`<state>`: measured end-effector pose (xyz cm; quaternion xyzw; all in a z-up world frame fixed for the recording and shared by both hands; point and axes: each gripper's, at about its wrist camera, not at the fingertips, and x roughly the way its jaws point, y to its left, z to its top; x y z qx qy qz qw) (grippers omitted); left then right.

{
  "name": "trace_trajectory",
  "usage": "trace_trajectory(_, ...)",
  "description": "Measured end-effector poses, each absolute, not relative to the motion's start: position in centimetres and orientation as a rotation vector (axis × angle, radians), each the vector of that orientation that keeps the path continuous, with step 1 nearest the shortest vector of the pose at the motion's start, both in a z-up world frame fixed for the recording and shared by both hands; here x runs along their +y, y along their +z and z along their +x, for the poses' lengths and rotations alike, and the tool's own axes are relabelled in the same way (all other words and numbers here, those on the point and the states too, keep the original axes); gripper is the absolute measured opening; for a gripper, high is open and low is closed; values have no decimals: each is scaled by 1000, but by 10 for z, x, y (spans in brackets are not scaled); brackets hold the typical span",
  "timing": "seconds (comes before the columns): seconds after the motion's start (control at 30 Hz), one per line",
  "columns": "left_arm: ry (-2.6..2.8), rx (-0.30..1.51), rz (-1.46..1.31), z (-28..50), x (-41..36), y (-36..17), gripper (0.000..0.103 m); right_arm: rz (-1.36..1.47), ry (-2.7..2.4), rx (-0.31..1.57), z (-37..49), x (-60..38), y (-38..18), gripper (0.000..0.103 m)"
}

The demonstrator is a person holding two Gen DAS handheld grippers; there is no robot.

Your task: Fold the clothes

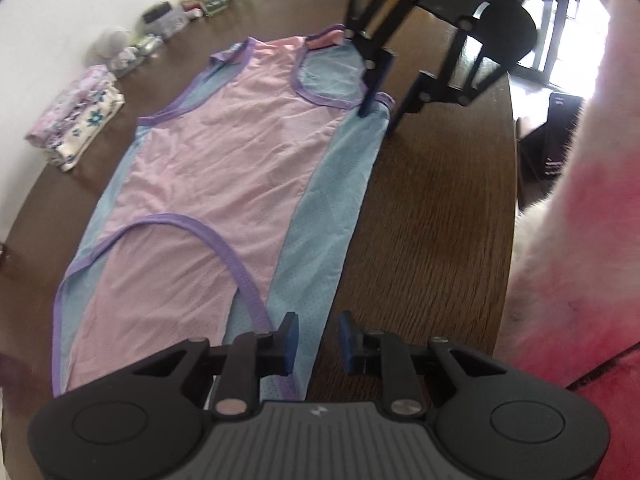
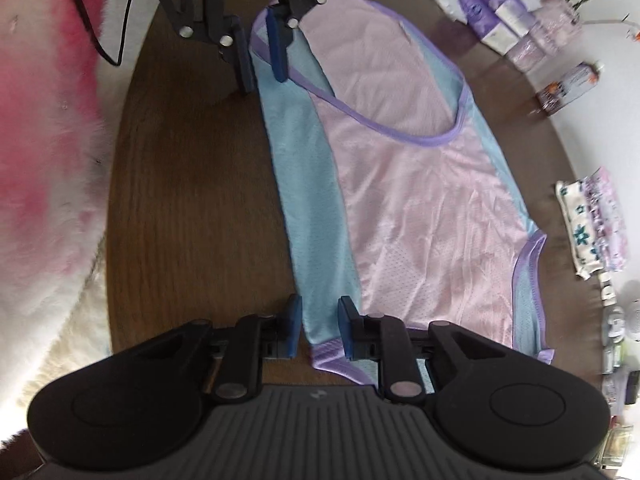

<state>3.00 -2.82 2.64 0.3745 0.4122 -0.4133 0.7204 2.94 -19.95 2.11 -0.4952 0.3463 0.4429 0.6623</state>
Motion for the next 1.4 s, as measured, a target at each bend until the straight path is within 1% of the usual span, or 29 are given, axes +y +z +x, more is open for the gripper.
trace_trajectory(0.07, -937, 949, 829, 37, -32, 27, 22, -1106, 1024, 826, 41, -199, 23, 21)
trace_trajectory(0.2, -979, 1005, 829, 50, -37, 28, 23, -1080, 1071, 878, 52, -199, 25, 20)
trace_trajectory(0.23, -987, 1026, 819, 54, -38, 28, 23, -1076, 1078, 888, 53, -200, 25, 17)
trace_trajectory(0.27, -988, 1044, 805, 58, -37, 28, 23, -1071, 1082, 890, 53, -200, 25, 7)
trace_trajectory(0.3, -979, 1055, 792, 61, -37, 28, 22, -1066, 1084, 890, 53, -200, 25, 3)
trace_trajectory(0.33, -970, 1066, 778, 65, -36, 28, 13, -1061, 1086, 890, 53, -200, 25, 1)
trace_trajectory(0.37, -961, 1077, 765, 68, -36, 28, 6, -1056, 1088, 890, 53, -201, 26, 1)
trace_trajectory(0.4, -952, 1086, 752, 71, -35, 28, 1, -1051, 1090, 890, 52, -201, 26, 1)
trace_trajectory(0.47, -936, 1090, 734, 73, -34, 28, 0, -1037, 1088, 885, 53, -203, 28, 1)
trace_trajectory(0.7, -907, 1009, 779, 63, -37, 37, 0, -975, 1040, 836, 59, -212, 41, 1)
trace_trajectory(0.97, -820, 894, 797, 75, -35, 71, 0, -1035, 969, 707, 76, -206, 62, 0)
trace_trajectory(1.1, -759, 889, 801, 95, -32, 73, 0, -1075, 932, 642, 90, -200, 70, 1)
trace_trajectory(1.4, -748, 964, 713, 133, -19, 50, 0, -1087, 913, 645, 132, -189, 38, 1)
